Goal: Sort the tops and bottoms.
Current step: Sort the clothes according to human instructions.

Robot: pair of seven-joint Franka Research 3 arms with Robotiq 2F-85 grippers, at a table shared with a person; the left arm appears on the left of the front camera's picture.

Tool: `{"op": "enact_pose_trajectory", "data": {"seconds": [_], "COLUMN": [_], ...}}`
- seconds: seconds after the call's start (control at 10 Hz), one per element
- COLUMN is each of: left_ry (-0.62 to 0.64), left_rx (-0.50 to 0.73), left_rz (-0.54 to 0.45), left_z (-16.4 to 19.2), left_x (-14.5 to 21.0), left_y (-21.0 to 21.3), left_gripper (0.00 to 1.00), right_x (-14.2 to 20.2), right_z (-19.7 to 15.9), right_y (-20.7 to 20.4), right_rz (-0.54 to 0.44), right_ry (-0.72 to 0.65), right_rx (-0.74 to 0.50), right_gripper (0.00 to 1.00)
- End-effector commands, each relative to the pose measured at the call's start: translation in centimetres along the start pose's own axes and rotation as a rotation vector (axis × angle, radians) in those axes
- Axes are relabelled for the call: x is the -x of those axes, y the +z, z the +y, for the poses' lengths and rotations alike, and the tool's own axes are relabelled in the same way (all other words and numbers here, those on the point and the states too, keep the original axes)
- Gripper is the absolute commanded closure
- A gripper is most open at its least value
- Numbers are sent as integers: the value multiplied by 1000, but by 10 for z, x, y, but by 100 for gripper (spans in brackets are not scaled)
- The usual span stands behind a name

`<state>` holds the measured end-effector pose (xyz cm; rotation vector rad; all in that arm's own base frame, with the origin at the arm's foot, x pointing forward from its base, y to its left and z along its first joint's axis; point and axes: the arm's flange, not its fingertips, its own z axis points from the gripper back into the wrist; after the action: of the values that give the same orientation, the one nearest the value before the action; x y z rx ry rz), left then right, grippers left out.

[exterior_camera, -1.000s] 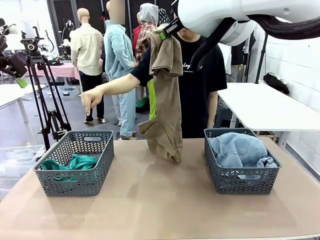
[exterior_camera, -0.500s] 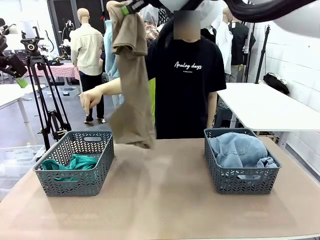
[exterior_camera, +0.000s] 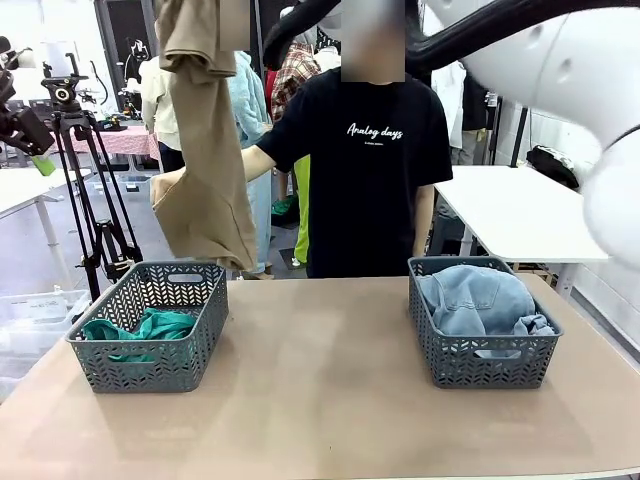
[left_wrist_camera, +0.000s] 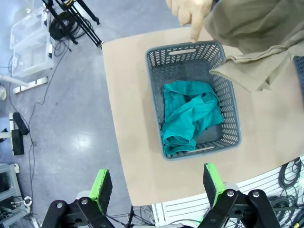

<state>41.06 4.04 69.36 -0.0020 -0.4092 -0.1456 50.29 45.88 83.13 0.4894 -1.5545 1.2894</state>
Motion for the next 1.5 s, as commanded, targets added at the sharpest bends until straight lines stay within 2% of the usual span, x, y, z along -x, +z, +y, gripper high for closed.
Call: {"op": "enact_pose_trajectory", "data": {"seconds": [0.0,0.3,0.6,0.7,1.0,1.4], "left_ry": [-2,-2,-2,-2,-2,-2], "left_rx": [-3,-3,-3,-3,-3,-3], "left_rz": [-6,-6,-6,-6,-6,-6], "left_z": [3,3,3,3,3,3], "left_x": [1,1,1,1,1,1], "left_y": [2,2,2,2,2,2], "left_gripper": [0,0,0,0,0,0], "right_x": [-27,-40,-47,-36,72,137], "right_z": [-28,-21,-5,-4,10,13], "right_y": [-54,-69,-49,-48,-68,-81], "right_rz": [-98,-113,-177,-185,-155,-256], "right_ry": [23,43,-73,-109,-318,-388], "right_rx": [-42,-76,-150,-160,-107,-24], "right_gripper": [100,100,100,100,100,100]}}
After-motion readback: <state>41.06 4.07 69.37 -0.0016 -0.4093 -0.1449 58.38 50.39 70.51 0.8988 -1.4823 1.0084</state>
